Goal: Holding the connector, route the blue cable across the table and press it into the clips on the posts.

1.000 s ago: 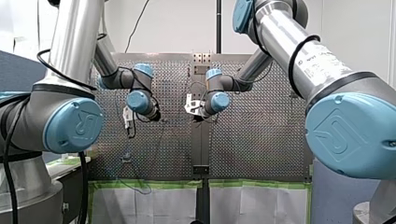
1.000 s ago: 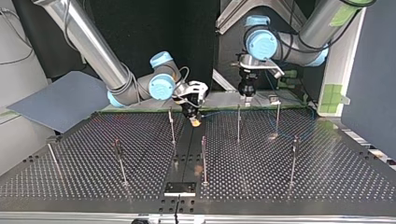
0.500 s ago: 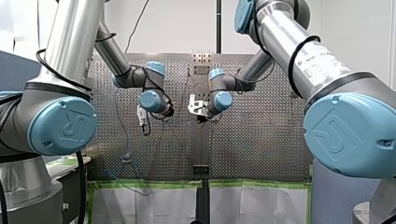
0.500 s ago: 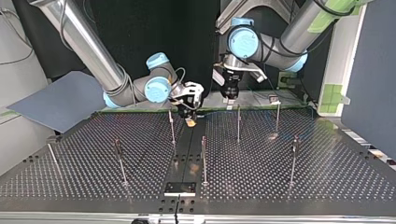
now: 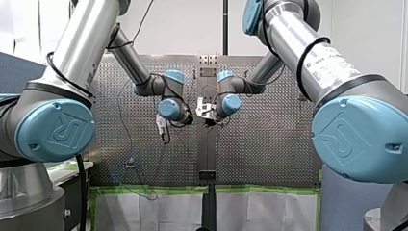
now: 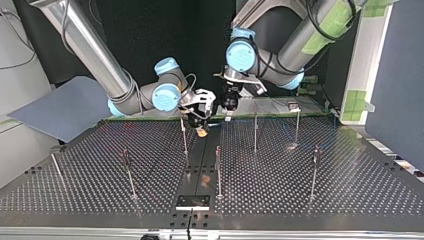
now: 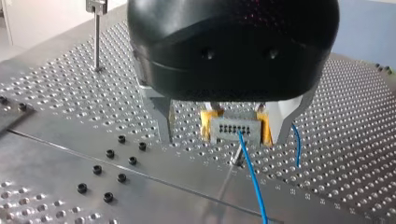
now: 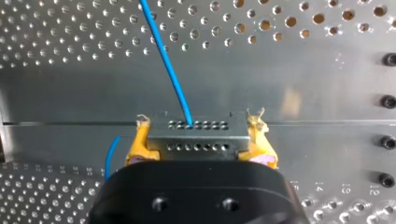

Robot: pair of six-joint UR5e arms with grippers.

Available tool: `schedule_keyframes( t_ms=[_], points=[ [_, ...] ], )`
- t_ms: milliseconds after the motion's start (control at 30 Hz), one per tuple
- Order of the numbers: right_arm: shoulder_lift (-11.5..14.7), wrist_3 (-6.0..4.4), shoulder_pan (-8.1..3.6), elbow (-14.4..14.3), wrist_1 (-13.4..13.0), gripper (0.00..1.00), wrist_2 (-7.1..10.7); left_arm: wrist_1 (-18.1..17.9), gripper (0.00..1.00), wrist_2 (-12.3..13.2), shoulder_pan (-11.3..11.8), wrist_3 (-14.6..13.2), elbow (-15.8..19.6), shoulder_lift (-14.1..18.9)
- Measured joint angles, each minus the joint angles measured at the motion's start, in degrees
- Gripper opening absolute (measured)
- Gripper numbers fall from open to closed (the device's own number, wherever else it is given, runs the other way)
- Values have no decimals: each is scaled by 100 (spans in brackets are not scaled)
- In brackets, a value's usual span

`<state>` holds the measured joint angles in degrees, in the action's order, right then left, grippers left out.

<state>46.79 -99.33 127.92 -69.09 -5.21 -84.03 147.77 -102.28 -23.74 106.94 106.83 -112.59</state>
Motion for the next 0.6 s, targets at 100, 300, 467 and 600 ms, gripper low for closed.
schedule_keyframes(
  t_ms=[100,300,467,600],
  points=[
    [4,0,-13,1,1,0,0,8,100,-45,51,27,-120,-144],
    [9,-4,-27,2,-5,0,0,19,100,-34,186,74,-206,-414],
    [11,-4,-30,1,-8,0,0,29,100,38,247,112,-339,-655],
    [12,-6,-31,2,-8,0,32,-15,100,-40,238,140,-529,-857]
  ],
)
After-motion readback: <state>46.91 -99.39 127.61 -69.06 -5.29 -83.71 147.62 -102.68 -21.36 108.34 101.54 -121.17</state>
